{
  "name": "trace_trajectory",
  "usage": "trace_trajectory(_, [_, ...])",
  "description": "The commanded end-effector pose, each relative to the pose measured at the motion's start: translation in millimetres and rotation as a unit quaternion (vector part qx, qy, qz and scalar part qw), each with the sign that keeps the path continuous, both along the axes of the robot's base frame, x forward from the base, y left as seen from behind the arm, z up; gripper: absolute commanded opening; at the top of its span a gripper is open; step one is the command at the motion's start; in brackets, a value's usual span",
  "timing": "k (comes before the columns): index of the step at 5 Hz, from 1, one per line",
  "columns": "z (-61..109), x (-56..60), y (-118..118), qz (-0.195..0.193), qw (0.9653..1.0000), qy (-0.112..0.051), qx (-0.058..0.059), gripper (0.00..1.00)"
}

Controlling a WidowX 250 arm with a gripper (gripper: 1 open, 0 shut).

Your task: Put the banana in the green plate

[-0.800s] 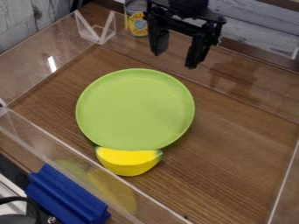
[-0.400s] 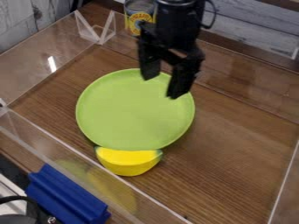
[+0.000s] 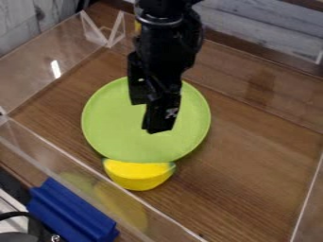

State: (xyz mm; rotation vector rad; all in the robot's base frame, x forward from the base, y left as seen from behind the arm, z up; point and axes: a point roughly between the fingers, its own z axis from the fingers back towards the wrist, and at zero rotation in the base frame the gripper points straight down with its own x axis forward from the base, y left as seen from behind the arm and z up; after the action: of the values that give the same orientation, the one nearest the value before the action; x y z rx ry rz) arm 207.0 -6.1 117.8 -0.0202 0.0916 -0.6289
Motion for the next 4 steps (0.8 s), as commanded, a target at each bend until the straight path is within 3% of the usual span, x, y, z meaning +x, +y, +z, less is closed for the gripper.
trace_trajectory(1, [2.7, -5.5, -2, -0.015, 0.9996, -0.025, -0.001, 1.00])
trace_trajectory(2, [-2.8, -14.8, -3, -0.031, 0.9990, -0.031, -0.001, 1.00])
trace_trajectory(4, [-22.0, -18.1, -4, -0.042, 0.9983, -0.040, 0.002, 1.00])
